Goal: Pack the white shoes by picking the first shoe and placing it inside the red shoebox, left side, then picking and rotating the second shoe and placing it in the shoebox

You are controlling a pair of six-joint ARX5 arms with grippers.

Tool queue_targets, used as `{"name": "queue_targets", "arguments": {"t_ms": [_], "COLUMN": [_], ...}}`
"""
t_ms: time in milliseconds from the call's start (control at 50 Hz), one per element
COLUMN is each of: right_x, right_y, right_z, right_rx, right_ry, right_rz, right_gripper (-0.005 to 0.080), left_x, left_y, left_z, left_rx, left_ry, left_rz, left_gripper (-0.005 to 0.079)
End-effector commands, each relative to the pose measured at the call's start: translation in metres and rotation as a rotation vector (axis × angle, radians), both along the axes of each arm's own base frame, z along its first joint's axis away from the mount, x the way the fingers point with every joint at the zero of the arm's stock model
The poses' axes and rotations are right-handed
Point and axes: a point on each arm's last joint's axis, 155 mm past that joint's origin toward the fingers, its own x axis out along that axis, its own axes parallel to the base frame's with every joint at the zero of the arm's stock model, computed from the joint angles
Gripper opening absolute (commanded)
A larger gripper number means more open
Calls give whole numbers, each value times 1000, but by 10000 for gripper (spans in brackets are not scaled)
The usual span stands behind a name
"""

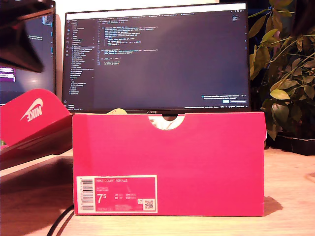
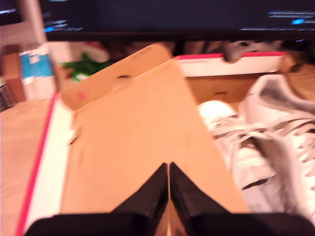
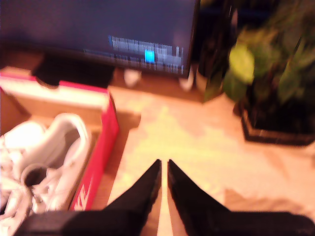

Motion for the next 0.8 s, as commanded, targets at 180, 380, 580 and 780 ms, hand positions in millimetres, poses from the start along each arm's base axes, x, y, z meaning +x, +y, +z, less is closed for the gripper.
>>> {"name": "queue_targets", "arguments": {"t_ms": [180,380,580,780], "right_x": [-11,-24,-41,-57], "right_y": [-11,-21,-32,-45], "right_z": [-9,-26,-39,-39], "right_rx": [25,42,63,82], "right_ry": [-37,-43,-72,-126], "right_rz": [-56,-108,-160,-213], "right_gripper": [-10,-10,-10,-10], "left_x": [8,10,9,9], "left_y": [1,0,-2,-5], "left_z": [6,10,10,7], "left_rx": [6,-2,-7,12], "left_ry": [-25,-40,-37,-34], "left_rz": [-6,-22,-37,-55], "left_gripper": [-19,-19,-19,-19]}}
